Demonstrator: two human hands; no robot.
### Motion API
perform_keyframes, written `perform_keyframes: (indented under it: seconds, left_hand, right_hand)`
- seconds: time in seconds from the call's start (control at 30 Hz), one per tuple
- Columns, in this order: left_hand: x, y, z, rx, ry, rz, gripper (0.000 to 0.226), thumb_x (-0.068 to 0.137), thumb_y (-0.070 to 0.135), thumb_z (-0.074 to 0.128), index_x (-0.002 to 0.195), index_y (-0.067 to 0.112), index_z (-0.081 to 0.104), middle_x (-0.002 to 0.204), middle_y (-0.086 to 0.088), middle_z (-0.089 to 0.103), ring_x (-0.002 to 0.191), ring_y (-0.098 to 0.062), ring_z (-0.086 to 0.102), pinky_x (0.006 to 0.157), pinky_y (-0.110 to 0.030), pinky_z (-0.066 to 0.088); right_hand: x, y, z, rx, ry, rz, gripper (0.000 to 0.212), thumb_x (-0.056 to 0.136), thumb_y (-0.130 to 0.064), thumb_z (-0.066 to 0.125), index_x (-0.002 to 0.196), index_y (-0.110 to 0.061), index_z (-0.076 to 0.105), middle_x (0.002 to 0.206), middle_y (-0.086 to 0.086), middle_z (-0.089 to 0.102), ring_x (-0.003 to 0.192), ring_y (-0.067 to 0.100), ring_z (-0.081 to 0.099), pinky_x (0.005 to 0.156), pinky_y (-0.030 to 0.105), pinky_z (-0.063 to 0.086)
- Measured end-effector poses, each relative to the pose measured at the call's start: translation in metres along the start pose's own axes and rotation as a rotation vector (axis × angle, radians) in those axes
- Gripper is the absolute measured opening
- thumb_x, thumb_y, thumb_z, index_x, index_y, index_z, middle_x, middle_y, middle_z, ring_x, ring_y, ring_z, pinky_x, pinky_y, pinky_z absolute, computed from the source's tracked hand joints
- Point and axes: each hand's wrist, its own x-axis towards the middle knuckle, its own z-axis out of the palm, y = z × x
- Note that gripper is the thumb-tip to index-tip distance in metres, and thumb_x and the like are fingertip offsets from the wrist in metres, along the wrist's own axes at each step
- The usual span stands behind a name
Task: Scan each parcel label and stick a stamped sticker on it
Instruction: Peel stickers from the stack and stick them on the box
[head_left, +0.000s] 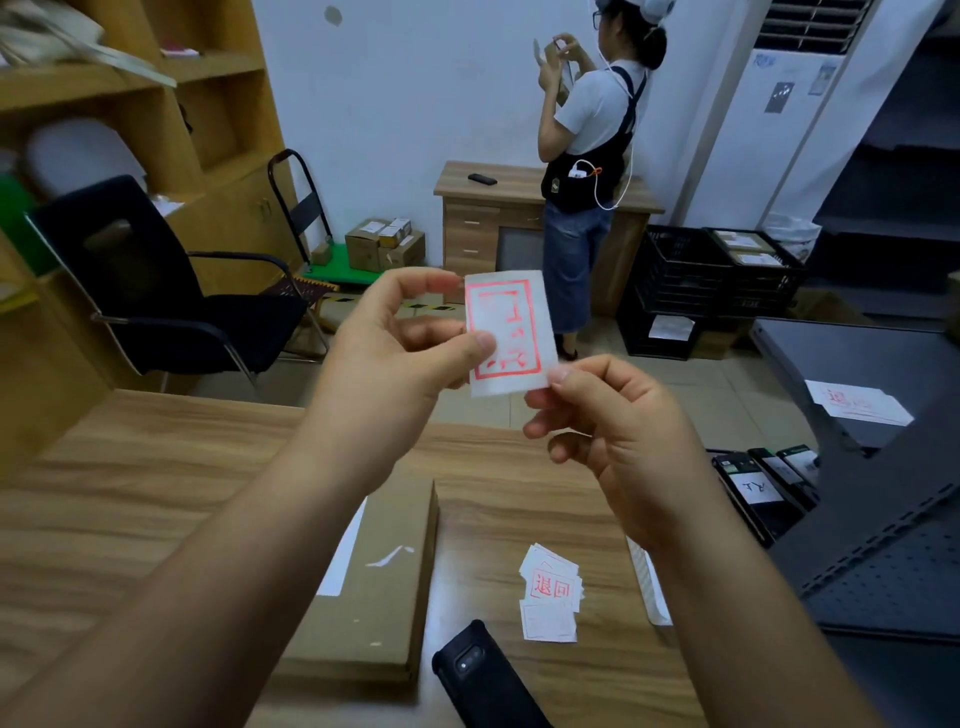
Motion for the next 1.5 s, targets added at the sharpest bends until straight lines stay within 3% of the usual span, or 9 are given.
perform_keyframes:
  seconds: [0.1, 0.2, 0.37, 0.47, 0.87, 1.03, 1.17, 1.37, 1.5]
  left_hand:
    - [0.003, 0.002, -0.005, -0.026, -0.032, -0.044, 0.041, 0.082, 0.004, 0.075, 0.114, 0.02, 0.055, 0.08, -0.005, 0.075, 0.076, -0.017, 0.071, 0.064, -0.022, 0.055]
    - [0.005, 0.002, -0.006, -0.07, -0.057, -0.064, 0.044, 0.081, 0.005, 0.075, 0.118, 0.017, 0.055, 0.078, -0.005, 0.074, 0.071, -0.015, 0.067, 0.064, -0.022, 0.054]
    - [-0.002, 0.001, -0.014, -0.221, -0.147, -0.118, 0.05, 0.069, 0.014, 0.074, 0.117, 0.014, 0.058, 0.09, -0.008, 0.076, 0.077, -0.016, 0.069, 0.069, -0.025, 0.056]
    - [-0.007, -0.005, -0.018, -0.198, -0.179, -0.104, 0.057, 0.065, 0.004, 0.082, 0.116, 0.015, 0.06, 0.089, -0.008, 0.076, 0.081, -0.019, 0.07, 0.073, -0.027, 0.057]
    - [-0.007, -0.002, -0.003, -0.237, -0.123, -0.051, 0.049, 0.065, 0.011, 0.08, 0.109, 0.017, 0.061, 0.079, -0.003, 0.073, 0.077, -0.019, 0.069, 0.074, -0.031, 0.052]
    - [-0.004, -0.004, 0.002, -0.227, -0.12, -0.026, 0.044, 0.066, 0.003, 0.08, 0.105, 0.015, 0.063, 0.076, -0.002, 0.071, 0.075, -0.017, 0.066, 0.073, -0.028, 0.053]
    - [0.0, -0.006, 0.004, -0.162, -0.119, 0.0, 0.033, 0.079, -0.007, 0.068, 0.104, 0.015, 0.064, 0.078, -0.002, 0.071, 0.076, -0.016, 0.067, 0.074, -0.024, 0.054]
    - [0.005, -0.004, 0.007, -0.004, -0.096, 0.012, 0.029, 0.081, -0.013, 0.062, 0.1, 0.01, 0.064, 0.072, -0.001, 0.066, 0.067, -0.011, 0.061, 0.069, -0.021, 0.053]
    - [0.009, -0.002, 0.011, 0.036, -0.079, -0.022, 0.025, 0.084, -0.01, 0.059, 0.102, 0.006, 0.066, 0.075, -0.005, 0.067, 0.07, -0.014, 0.061, 0.071, -0.028, 0.052]
  right_hand:
    - [0.002, -0.003, 0.002, 0.027, -0.038, 0.027, 0.022, 0.078, -0.028, 0.07, 0.093, -0.012, 0.064, 0.082, 0.006, 0.07, 0.064, 0.016, 0.062, 0.052, 0.024, 0.043]
    - [0.002, -0.006, 0.007, 0.053, -0.036, 0.017, 0.027, 0.076, -0.021, 0.076, 0.099, -0.011, 0.066, 0.076, 0.004, 0.068, 0.059, 0.014, 0.057, 0.053, 0.024, 0.041]
    - [-0.001, -0.012, 0.011, 0.178, 0.034, -0.027, 0.02, 0.073, -0.017, 0.069, 0.091, -0.011, 0.065, 0.071, 0.002, 0.066, 0.056, 0.011, 0.055, 0.048, 0.02, 0.038]
    - [-0.003, -0.013, 0.01, 0.202, 0.029, -0.057, 0.02, 0.073, -0.017, 0.068, 0.092, -0.011, 0.065, 0.071, 0.001, 0.066, 0.057, 0.011, 0.055, 0.049, 0.02, 0.039]
    - [-0.002, -0.013, 0.009, 0.213, 0.002, -0.038, 0.024, 0.073, -0.019, 0.067, 0.095, -0.011, 0.065, 0.073, 0.002, 0.068, 0.059, 0.012, 0.059, 0.048, 0.02, 0.04]
    - [0.001, -0.013, 0.005, 0.195, 0.0, -0.034, 0.026, 0.073, -0.019, 0.068, 0.096, -0.01, 0.065, 0.075, 0.004, 0.069, 0.06, 0.012, 0.059, 0.049, 0.02, 0.041]
    - [0.004, -0.012, -0.001, 0.168, -0.006, -0.034, 0.025, 0.073, -0.021, 0.069, 0.096, -0.011, 0.067, 0.078, 0.005, 0.07, 0.062, 0.014, 0.06, 0.051, 0.021, 0.042]
    - [0.011, -0.015, -0.008, 0.049, 0.024, -0.083, 0.025, 0.076, -0.028, 0.07, 0.099, -0.019, 0.068, 0.094, 0.003, 0.072, 0.076, 0.014, 0.061, 0.056, 0.023, 0.042]
    - [0.019, -0.021, -0.012, 0.06, 0.092, -0.088, 0.013, 0.083, -0.013, 0.072, 0.096, -0.012, 0.068, 0.084, 0.009, 0.069, 0.061, 0.015, 0.054, 0.054, 0.026, 0.036]
